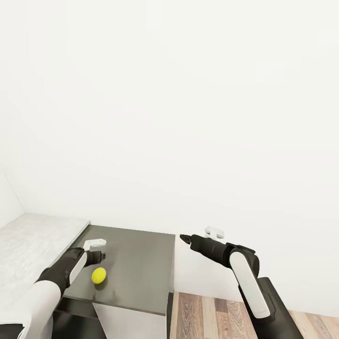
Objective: Put all the toys in the child's room - the three board games (two on the bed and one on the table), the two jigsaw puzzles on the table, and the tennis ball on the table - inside the toy box on the table in the child's room.
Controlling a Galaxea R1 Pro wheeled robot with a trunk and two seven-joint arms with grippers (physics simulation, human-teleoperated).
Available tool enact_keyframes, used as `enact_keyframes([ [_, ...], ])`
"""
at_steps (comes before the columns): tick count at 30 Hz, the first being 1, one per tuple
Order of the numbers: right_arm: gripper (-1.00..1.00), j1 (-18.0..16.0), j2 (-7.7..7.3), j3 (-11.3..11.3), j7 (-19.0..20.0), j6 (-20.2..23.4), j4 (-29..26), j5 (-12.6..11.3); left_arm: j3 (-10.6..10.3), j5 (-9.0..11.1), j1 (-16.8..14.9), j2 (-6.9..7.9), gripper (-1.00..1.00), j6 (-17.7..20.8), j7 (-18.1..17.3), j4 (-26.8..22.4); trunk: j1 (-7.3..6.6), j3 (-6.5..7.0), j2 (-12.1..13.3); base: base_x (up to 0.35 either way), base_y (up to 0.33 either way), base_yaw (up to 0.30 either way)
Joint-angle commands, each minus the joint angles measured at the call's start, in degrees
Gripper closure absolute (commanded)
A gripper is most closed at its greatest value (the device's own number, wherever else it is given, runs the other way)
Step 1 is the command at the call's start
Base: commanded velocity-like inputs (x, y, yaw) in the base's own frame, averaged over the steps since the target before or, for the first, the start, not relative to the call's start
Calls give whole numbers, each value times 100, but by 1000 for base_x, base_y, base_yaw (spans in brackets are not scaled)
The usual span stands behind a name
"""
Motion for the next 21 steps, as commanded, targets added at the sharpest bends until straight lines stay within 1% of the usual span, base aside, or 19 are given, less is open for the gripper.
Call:
enact_keyframes([
  [1, -100, -6, 1, 3, -60, 14, -6, -60, -11, 50, -3, -1, -100, 5, 17, -8, 4, -14, -14, 0, 0, 0],
  [5, -100, -6, 1, 5, -60, 14, -7, -60, -23, 29, -3, -18, -100, -24, 23, 5, 4, -14, -14, 23, 0, 0],
  [14, -100, -6, 1, 14, -60, 14, 0, -60, -29, 31, -3, -27, -100, -25, 19, 26, 4, -14, -14, 97, 1, 0],
  [21, -100, -6, 1, 15, -60, 14, -6, -60, -36, 13, -3, -23, -100, -46, 19, 25, 4, -14, -14, 226, 83, 0],
])
